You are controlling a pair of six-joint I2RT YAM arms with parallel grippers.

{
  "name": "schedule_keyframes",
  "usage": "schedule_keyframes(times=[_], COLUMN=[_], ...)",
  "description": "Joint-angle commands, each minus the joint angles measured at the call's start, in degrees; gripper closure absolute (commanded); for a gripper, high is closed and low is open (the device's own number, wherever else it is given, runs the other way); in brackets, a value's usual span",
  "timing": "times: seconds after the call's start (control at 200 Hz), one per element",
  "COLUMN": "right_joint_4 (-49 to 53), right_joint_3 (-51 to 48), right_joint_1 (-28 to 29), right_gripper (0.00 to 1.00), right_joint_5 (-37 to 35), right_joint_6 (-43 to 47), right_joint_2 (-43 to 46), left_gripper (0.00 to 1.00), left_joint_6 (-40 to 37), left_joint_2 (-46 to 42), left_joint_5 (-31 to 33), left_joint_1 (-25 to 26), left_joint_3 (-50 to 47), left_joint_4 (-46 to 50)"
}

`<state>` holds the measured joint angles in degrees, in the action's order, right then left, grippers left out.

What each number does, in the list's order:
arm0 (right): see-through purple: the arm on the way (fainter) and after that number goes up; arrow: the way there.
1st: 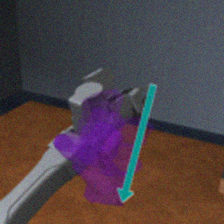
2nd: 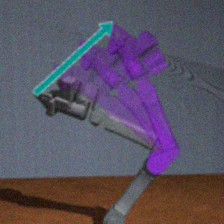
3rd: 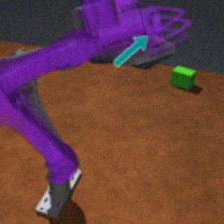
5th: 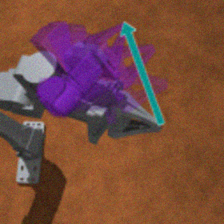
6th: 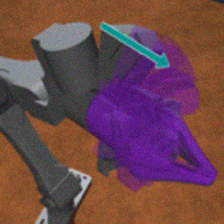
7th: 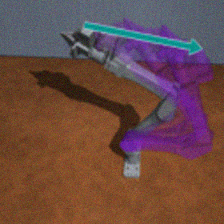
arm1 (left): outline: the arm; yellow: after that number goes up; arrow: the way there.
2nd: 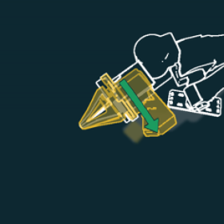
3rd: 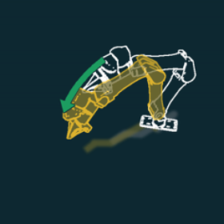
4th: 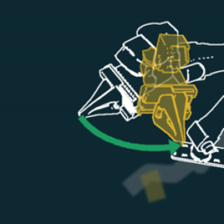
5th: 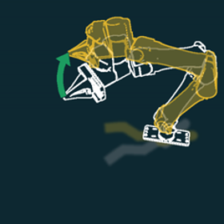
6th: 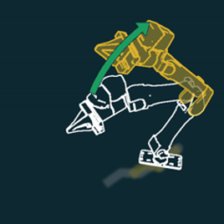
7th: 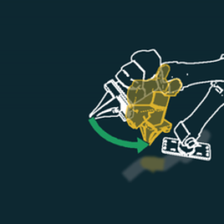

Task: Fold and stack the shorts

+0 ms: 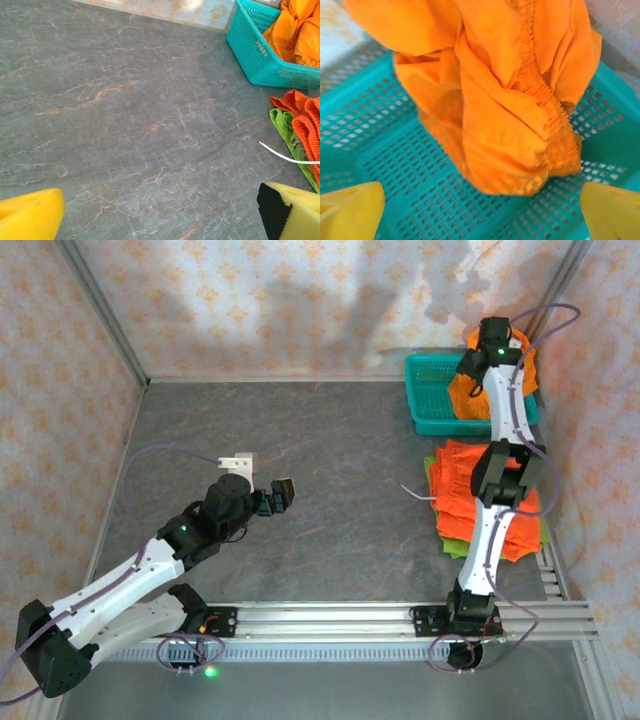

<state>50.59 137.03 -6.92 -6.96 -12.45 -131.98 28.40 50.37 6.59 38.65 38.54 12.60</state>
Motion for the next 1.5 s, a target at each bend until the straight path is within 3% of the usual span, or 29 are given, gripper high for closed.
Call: schedule_keyframes(times=[0.0, 0.305, 0.37, 0.45, 0.55, 0.716, 0.911, 1.241, 1.496], right_joint_4=[4.09, 1.85, 1.41, 2.07, 3.23, 3.36, -3.27, -23.16, -38.62], right_joint_3=[8.28, 13.07, 13.26, 13.39, 13.36, 12.62, 3.20, -22.57, -37.56], right_joint_1=[-0.37, -0.71, -0.93, -0.97, -0.94, -0.99, -0.49, 3.42, 6.46], right_gripper=[0.00, 0.00, 0.04, 0.25, 0.62, 0.98, 1.00, 1.00, 1.00], right_joint_5=[-5.51, -11.45, -10.14, -11.02, -10.32, -4.67, 1.65, 5.99, 14.07], right_joint_6=[-0.05, 3.33, 3.25, 2.82, 1.51, -1.15, -5.10, -5.64, -9.36], right_joint_2=[-7.06, -17.58, -17.68, -17.53, -17.10, -12.82, -0.24, 23.33, 37.76], left_gripper=[0.00, 0.00, 0.00, 0.00, 0.00, 0.00, 0.00, 0.00, 0.00], left_joint_6=[-0.89, -1.49, -1.37, -0.92, -0.24, 0.16, 0.69, 1.92, 3.58], left_joint_2=[-1.41, -0.27, 0.19, 0.93, 1.65, 1.00, -1.05, -2.57, -2.49], left_joint_5=[2.67, 3.38, 3.39, 2.98, 2.49, 2.18, 2.87, 2.61, 2.94], left_joint_1=[0.59, 0.62, 0.63, 0.63, 0.57, 0.63, 0.63, 0.63, 0.63], left_joint_3=[0.35, 0.36, 0.39, 0.54, 1.00, 1.48, 1.27, 0.01, 0.02], left_joint_4=[1.71, 2.08, 1.96, 1.65, 1.66, 2.73, 3.13, 2.52, 2.20])
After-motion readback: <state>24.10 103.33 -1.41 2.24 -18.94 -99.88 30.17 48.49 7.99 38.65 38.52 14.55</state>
